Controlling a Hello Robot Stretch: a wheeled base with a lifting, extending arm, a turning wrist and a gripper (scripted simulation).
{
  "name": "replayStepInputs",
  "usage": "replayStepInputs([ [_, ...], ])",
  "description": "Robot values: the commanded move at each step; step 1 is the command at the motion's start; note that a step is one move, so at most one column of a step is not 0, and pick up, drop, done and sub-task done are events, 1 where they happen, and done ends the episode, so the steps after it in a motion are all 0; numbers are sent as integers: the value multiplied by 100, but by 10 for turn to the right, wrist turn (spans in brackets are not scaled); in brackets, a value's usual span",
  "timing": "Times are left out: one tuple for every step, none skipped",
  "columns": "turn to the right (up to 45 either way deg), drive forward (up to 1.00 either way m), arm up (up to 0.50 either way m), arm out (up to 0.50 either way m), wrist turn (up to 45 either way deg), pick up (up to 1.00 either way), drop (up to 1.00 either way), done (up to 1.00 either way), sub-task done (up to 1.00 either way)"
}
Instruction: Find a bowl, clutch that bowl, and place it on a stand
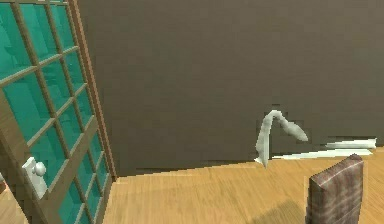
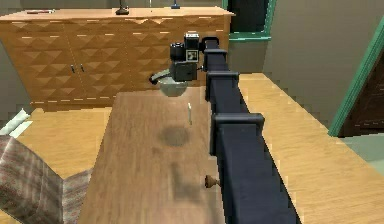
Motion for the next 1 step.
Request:
replayStepInputs([
  [0, 0, 0, 0, -450, 0, 0, 0, 0],
])
